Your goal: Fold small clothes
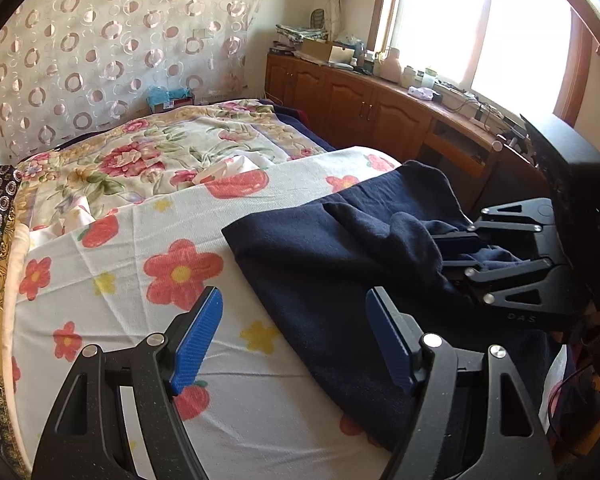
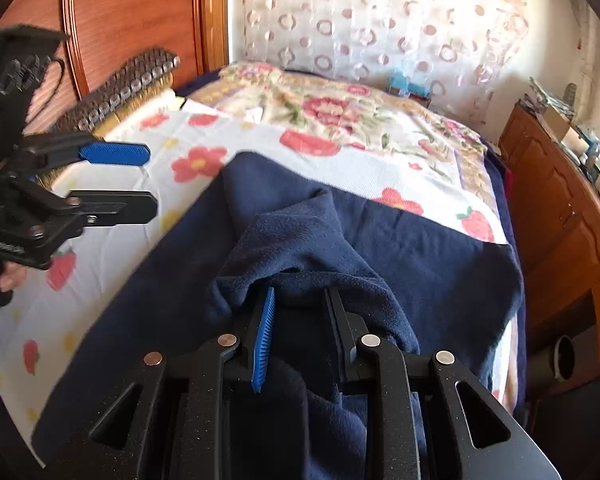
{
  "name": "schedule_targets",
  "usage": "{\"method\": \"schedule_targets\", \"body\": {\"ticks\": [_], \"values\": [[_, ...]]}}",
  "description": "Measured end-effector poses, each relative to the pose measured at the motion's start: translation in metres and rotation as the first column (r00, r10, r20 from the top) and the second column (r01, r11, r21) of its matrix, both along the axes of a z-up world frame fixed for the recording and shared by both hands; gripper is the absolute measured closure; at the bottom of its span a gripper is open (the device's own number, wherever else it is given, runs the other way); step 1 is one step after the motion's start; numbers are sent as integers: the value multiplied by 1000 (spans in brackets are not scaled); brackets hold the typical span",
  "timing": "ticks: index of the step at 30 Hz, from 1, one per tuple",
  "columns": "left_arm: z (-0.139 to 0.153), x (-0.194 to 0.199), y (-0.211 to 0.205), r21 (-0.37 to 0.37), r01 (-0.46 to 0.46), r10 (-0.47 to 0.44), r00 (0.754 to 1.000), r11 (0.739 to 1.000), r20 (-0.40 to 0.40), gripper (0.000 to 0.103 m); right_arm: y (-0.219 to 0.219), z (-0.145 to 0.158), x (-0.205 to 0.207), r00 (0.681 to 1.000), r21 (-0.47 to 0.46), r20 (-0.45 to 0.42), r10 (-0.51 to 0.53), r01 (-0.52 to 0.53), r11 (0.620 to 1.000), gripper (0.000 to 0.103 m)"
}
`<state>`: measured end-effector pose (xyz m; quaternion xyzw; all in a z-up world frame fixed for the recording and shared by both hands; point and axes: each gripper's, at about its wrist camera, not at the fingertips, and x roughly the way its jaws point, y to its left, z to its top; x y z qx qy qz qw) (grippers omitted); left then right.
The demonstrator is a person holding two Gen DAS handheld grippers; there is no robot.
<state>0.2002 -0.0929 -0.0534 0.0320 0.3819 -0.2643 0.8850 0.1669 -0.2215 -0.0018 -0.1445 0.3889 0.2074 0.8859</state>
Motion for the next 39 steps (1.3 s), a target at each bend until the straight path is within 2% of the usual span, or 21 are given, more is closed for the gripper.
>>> {"method": "schedule_targets", "body": {"ticks": [3,4,5,6,9,14,16,21,23,25,28,29,31,33,36,39], "values": [[-4,0,-4,3,8,-8,1000,1000,-10,28,0,-2,14,1000,9,-15,0,1,1000,78],[-5,0,-4,5,10,-10,1000,1000,-13,28,-1,-1,17,1000,27,-24,4,-4,1000,81],[-7,0,-5,8,15,-15,1000,1000,-18,28,-2,1,19,1000,46,-25,11,-9,999,98],[-8,0,-6,11,18,-18,1000,1000,-20,28,-7,3,18,1000,62,-25,18,-16,998,100],[-10,0,-8,18,23,-23,999,1000,-26,28,-24,14,15,1000,130,8,10,-11,992,101],[-18,4,-14,54,31,-28,999,998,-45,28,-59,48,12,993,201,93,-77,57,978,101],[-23,6,-17,70,34,-29,998,997,-59,28,-70,57,16,984,192,129,-124,98,976,101],[-32,9,-19,93,29,-21,996,995,-85,28,-94,58,55,964,146,120,-236,218,965,101],[-35,9,-19,97,28,-19,996,995,-92,28,-92,45,73,948,57,106,-300,295,954,101],[-35,9,-18,95,27,-18,996,995,-92,28,-96,37,80,923,-1,126,-363,366,930,98],[-33,9,-18,89,23,-15,996,996,-86,28,-97,34,72,931,69,96,-352,346,936,97],[-33,9,-18,87,24,-16,996,996,-84,28,-97,33,67,934,78,97,-345,338,938,94],[-31,8,-19,85,25,-18,997,996,-79,28,-97,30,56,947,107,88,-309,300,948,83],[-31,9,-19,83,25,-18,997,996,-80,28,-113,26,55,959,129,62,-277,268,955,59],[-31,14,-19,76,23,-16,996,997,-84,28,-119,14,62,976,134,10,-218,214,967,57],[-32,15,-20,75,18,-11,996,997,-93,28,-127,-4,85,980,149,-83,-180,190,970,57]]}}
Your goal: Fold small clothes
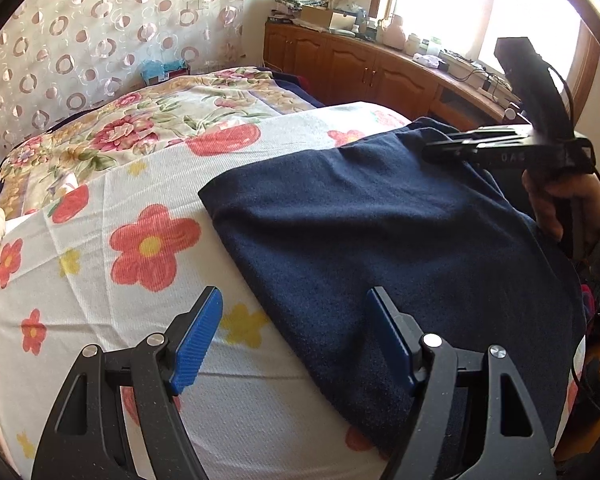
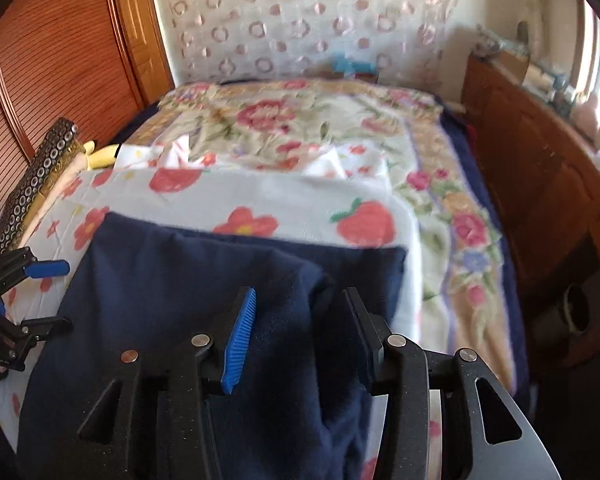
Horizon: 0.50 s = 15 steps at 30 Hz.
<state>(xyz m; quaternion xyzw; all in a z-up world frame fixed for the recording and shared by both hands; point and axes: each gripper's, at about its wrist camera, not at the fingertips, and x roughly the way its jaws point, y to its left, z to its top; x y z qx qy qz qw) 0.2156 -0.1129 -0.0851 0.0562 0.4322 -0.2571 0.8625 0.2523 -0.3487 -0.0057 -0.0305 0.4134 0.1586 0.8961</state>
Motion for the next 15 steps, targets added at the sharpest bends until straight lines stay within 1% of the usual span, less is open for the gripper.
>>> {"method": "schedule_targets", "body": {"ticks": [1,2,3,4,6,8,10,12,13,14,15], "values": [[1,-1,0,0,-2,2,1000,1000,1,28,-1,-4,4,1000,13,-23,8,-7,1000,57],[1,-2,0,-1,-1,1,1000,1000,3,28,0,-7,5,999,18,-32,30,-30,999,65],[2,-3,0,-2,-1,1,1000,1000,4,28,2,-5,4,998,16,-28,53,-52,999,90],[3,-4,0,-1,-2,2,1000,1000,6,28,4,3,3,997,11,-12,77,-77,997,97],[4,-7,0,-2,-2,2,1000,1000,7,28,1,19,-5,993,8,39,115,-115,993,98],[5,-14,0,-11,2,-2,1000,1000,3,28,-9,40,-11,990,-9,104,101,-100,995,98],[7,-24,-2,-18,17,-17,1000,1000,-1,28,-19,53,-9,988,-46,144,64,-58,997,97],[8,-34,-4,-19,25,-25,1000,1000,1,28,-27,51,-1,990,-77,140,6,5,997,97],[9,-41,-5,-22,30,-30,1000,999,3,28,-31,46,3,993,-90,119,-4,15,996,95],[10,-45,-4,-24,32,-32,999,999,3,28,-36,40,7,996,-90,87,-13,21,996,86],[10,-52,-4,-29,31,-31,1000,999,0,28,-40,35,7,997,-100,75,-35,43,994,78]]}}
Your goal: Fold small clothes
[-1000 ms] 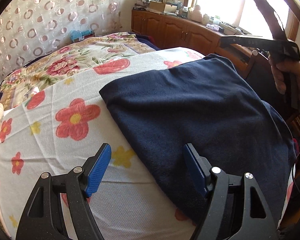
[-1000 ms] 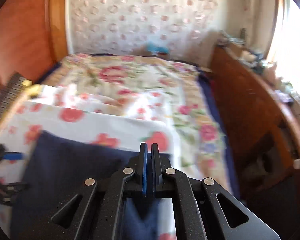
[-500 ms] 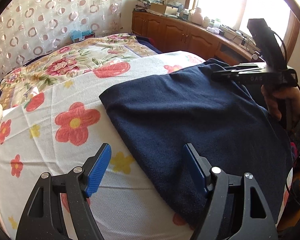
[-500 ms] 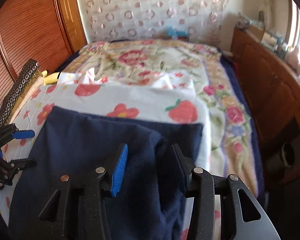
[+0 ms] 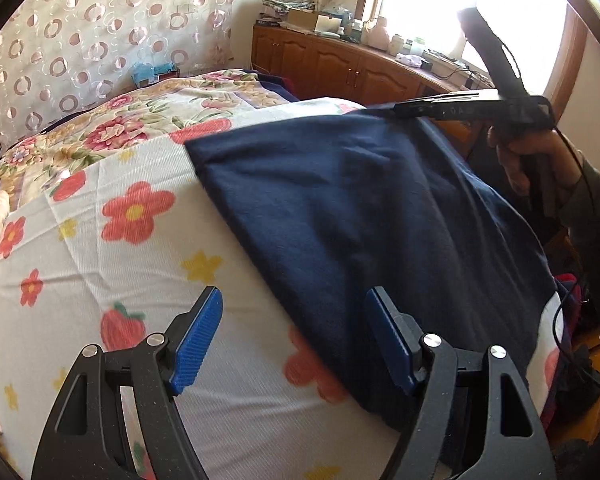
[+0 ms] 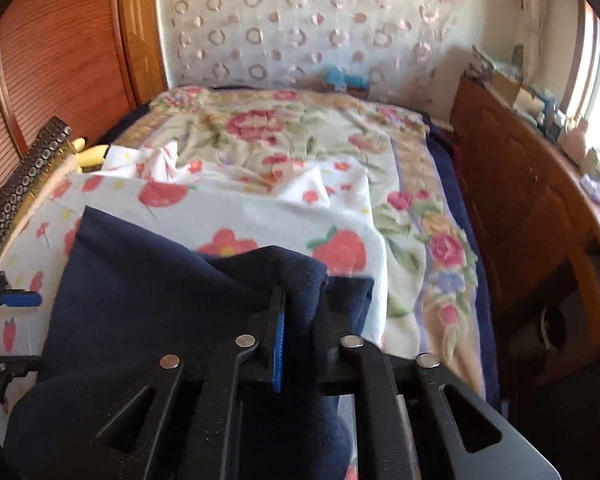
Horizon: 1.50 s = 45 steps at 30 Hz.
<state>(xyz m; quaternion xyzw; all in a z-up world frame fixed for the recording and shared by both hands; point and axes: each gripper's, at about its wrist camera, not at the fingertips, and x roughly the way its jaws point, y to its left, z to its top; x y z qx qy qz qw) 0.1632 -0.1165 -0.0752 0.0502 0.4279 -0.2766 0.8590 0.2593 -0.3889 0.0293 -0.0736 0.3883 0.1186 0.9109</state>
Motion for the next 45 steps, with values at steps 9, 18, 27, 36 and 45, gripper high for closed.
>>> {"method": "schedule_targets", "body": {"ticks": [9,18,27,36,45], "values": [[6,-45,1,-20,6,-6,1000,1000,25,28,-18,-3,-105,997,37,47,-64,62,997,61],[6,-73,-7,-22,13,-12,999,1000,43,28,3,-32,-195,999,69,-6,-40,41,997,62],[4,-91,-7,-18,6,-6,1000,1000,18,28,-11,-22,-216,996,33,72,-56,53,998,100],[-10,-101,-13,-27,30,-31,999,999,-36,31,-11,-29,-216,993,2,76,-88,88,996,99],[-14,-107,-8,-134,74,-90,989,988,-117,71,2,-33,-226,991,-21,98,-89,91,996,68]]}}
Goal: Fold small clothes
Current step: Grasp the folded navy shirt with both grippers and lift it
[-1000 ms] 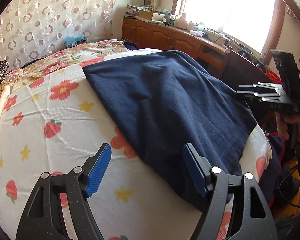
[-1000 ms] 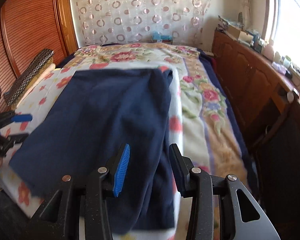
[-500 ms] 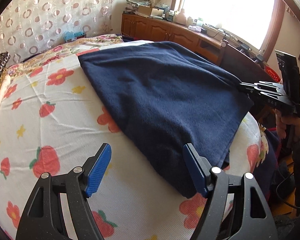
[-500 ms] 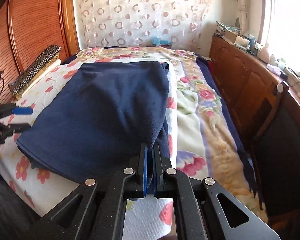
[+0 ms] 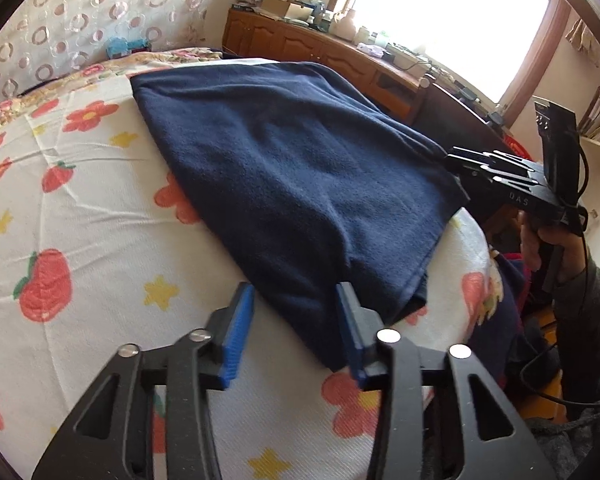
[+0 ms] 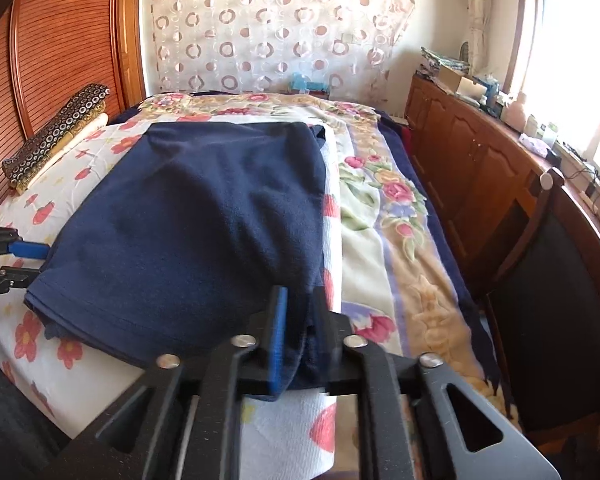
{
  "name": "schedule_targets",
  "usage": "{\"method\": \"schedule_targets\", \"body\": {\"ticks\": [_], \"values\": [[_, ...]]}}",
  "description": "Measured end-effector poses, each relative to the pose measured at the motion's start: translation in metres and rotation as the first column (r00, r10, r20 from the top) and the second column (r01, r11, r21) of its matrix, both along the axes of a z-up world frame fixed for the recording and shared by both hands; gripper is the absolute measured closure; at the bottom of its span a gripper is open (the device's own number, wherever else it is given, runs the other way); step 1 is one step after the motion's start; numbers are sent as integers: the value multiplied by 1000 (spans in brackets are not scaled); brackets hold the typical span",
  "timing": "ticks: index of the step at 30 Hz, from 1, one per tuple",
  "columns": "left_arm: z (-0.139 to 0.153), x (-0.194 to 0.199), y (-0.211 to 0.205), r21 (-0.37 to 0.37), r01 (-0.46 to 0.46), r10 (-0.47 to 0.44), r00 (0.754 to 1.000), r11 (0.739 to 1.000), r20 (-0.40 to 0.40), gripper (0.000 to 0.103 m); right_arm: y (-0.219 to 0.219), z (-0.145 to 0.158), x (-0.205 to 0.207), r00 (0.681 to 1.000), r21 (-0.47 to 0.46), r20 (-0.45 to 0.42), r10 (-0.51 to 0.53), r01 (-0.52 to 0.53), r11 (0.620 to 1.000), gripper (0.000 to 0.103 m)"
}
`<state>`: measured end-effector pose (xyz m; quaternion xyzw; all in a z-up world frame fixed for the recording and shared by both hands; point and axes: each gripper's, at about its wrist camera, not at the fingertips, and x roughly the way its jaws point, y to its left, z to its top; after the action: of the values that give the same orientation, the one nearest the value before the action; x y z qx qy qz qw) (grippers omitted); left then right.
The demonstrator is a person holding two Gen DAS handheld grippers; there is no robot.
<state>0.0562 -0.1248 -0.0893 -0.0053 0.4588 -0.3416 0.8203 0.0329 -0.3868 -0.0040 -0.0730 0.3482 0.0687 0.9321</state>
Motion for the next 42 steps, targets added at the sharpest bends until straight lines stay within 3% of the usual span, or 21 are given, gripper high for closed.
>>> {"method": "schedule_targets", "body": {"ticks": [2,5,10,15,19,25,26,27,29,36,42], "values": [[0,-1,-2,-12,18,-19,1000,1000,-18,82,7,-1,-4,1000,-3,12,27,-27,1000,54],[8,-3,-6,-6,35,-35,999,999,5,91,21,-3,-15,997,-2,18,77,-77,997,51],[53,2,-11,-80,35,-27,995,996,91,93,46,-16,-33,979,17,-4,203,-202,979,46],[95,13,-24,-104,42,-21,982,994,189,93,57,-27,-43,958,32,-26,286,-285,958,39],[110,29,-29,-121,34,-8,978,992,209,93,53,-31,-42,962,-1,-22,272,-272,962,38],[101,40,-11,-143,-9,37,980,990,195,94,32,-30,-21,980,-54,-20,197,-197,979,39],[101,44,-7,-155,-17,47,981,988,188,94,28,-26,-19,982,-51,-7,189,-190,981,51],[101,47,-4,-163,-23,54,982,986,183,94,26,-21,-17,981,-55,8,192,-191,980,74],[100,55,2,-173,-41,73,981,984,182,94,26,-15,-11,976,-49,16,219,-218,975,93],[99,103,24,-162,-135,165,967,977,192,94,41,44,35,955,-63,160,249,-242,968,96],[81,162,32,-117,-212,228,962,970,148,94,74,54,112,953,-99,144,267,-254,962,96]]}}
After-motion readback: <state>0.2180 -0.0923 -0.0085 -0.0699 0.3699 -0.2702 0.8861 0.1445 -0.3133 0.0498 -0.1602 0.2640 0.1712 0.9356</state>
